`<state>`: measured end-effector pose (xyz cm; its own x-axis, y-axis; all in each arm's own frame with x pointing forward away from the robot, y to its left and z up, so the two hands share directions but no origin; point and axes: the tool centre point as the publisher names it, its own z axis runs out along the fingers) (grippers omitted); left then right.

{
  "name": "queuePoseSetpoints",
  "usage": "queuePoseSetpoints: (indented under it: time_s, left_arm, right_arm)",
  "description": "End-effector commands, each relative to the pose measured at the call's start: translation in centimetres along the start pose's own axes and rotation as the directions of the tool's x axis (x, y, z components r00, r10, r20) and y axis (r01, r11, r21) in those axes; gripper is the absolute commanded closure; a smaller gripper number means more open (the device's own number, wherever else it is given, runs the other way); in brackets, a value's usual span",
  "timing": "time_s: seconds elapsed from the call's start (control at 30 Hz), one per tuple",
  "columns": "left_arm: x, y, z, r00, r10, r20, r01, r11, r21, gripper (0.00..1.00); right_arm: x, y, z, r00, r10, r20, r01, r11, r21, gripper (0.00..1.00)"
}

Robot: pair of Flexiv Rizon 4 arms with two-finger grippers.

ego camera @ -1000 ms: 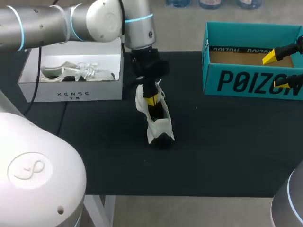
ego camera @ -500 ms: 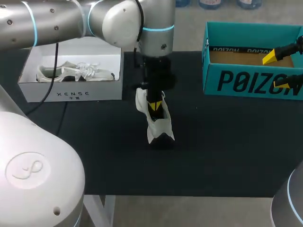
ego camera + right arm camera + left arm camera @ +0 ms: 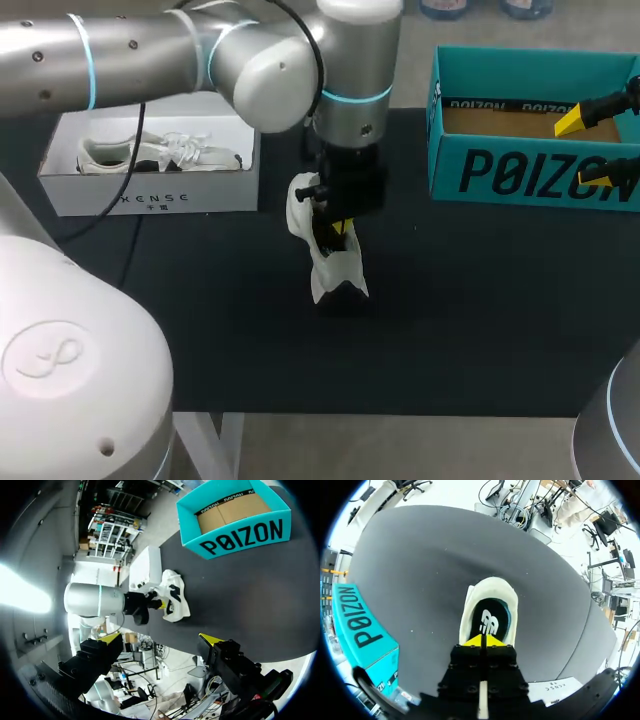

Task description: Take the shoe out of the shoebox, open the shoe tongue, remove and reinsert the insole, then place the shoe into the shoebox

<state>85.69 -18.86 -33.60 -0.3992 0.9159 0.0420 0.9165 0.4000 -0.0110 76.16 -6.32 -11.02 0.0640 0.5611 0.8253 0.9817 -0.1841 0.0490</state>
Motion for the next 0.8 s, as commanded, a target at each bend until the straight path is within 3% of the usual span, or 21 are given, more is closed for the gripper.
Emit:
queuePoseSetpoints:
  time_s: [0.03,0.33,0.53,0.8]
  left_arm:
    - [0.3,0.2,2.0,1.000,0.010,0.023,-0.010,1.000,0.027,1.00]
    - [1.7,0.0,2.9,1.000,0.009,0.006,-0.009,0.999,0.039,1.00]
    - [2.3,-0.2,5.1,1.000,0.030,-0.005,-0.030,1.000,0.002,1.00]
    - [2.1,0.0,7.8,0.999,0.041,0.017,-0.041,0.999,0.029,1.00]
  right_arm:
    - [0.0,0.0,0.1,1.000,0.001,0.003,-0.001,1.000,-0.002,0.00]
    - [0.0,0.0,0.1,1.000,0.001,0.003,-0.001,1.000,-0.002,0.00]
    - [0.0,0.0,0.1,1.000,0.001,0.003,-0.001,1.000,-0.002,0.00]
    - [0.0,0.0,0.1,1.000,0.001,0.003,-0.001,1.000,-0.002,0.00]
